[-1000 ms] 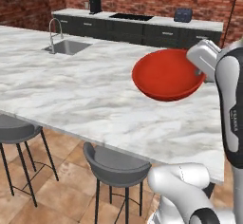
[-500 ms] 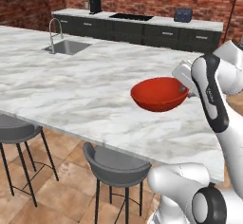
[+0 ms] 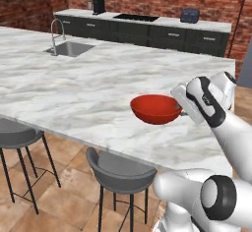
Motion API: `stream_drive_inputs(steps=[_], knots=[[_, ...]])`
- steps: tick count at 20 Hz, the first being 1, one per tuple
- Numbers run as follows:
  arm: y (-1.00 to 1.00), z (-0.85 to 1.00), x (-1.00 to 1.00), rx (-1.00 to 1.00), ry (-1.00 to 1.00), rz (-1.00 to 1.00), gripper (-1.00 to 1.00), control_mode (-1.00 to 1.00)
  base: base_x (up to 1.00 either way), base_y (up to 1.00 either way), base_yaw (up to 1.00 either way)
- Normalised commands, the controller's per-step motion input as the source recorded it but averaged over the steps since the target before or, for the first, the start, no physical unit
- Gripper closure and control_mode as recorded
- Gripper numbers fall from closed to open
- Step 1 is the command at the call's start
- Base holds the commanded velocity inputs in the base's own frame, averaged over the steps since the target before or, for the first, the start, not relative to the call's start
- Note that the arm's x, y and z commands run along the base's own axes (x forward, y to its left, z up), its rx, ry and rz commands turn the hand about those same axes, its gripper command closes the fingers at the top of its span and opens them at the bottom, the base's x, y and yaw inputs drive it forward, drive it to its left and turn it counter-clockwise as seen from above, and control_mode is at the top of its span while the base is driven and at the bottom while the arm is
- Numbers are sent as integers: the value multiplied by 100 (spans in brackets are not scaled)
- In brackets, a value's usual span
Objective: Pick up the bowls from the cabinet and place each bowl in front of a stool on the dining counter.
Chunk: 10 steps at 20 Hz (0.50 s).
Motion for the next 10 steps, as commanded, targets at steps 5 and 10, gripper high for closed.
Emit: stream_drive_inputs(steps=[5,10], knots=[[5,-99,27,1,8,0,100,-100,0,0,0],[4,-68,20,0,1,0,100,-100,0,0,0]])
